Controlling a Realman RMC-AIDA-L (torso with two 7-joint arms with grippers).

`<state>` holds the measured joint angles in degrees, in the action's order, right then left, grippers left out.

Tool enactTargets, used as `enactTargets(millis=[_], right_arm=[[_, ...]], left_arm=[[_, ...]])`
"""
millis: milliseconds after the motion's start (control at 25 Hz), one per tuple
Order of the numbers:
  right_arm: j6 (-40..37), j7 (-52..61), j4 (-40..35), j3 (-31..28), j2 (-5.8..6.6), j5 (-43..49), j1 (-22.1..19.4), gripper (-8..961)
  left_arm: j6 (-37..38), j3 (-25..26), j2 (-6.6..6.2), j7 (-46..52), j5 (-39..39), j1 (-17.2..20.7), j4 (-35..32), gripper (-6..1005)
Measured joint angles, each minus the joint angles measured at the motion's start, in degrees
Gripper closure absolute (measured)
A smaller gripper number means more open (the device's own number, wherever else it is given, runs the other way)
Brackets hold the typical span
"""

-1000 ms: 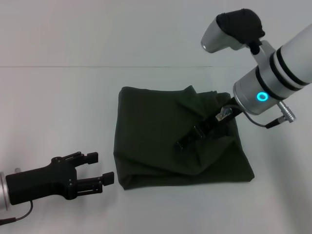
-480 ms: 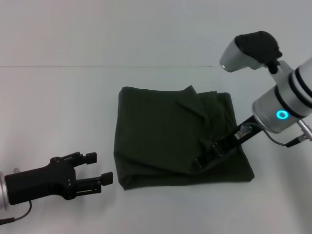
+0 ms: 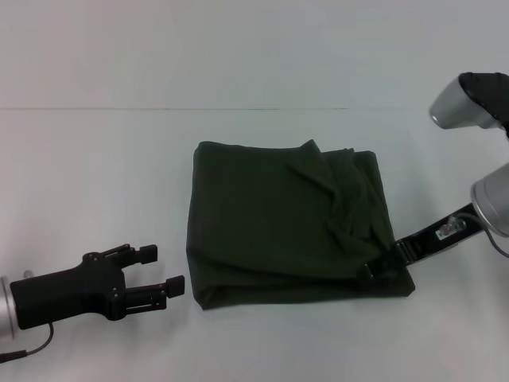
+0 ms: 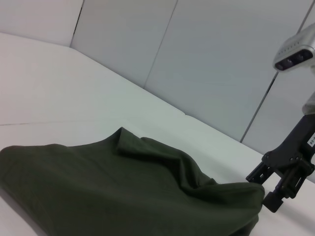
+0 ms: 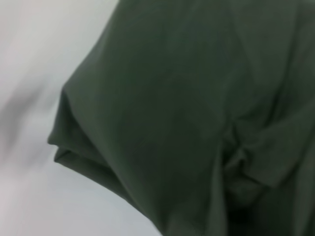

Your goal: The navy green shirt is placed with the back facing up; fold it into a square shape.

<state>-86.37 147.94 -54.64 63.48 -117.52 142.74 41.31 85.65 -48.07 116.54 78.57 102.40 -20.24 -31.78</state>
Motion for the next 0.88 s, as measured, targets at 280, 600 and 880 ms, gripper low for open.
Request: enactTargets(millis=[280, 600, 880], right_arm=[[0.27, -2.9, 0.24, -6.01, -0.11, -0.09, -2.86, 39], [-3.96, -10.03, 1.33, -18.6, 0.42, -8.11, -4.0, 39], [-6.28, -18.45, 11.49, -20.46, 2.12, -18.31, -3.59, 39]], left_arm=[[-0.45, -0.01, 0.28, 0.0, -0.01, 0.09, 0.06, 95], [-0.41, 0.09, 0.43, 0.01, -0.42, 0.38, -0.15, 95], [0.05, 1.67, 0.54, 0.03, -0.65, 0.49, -0.29, 95]])
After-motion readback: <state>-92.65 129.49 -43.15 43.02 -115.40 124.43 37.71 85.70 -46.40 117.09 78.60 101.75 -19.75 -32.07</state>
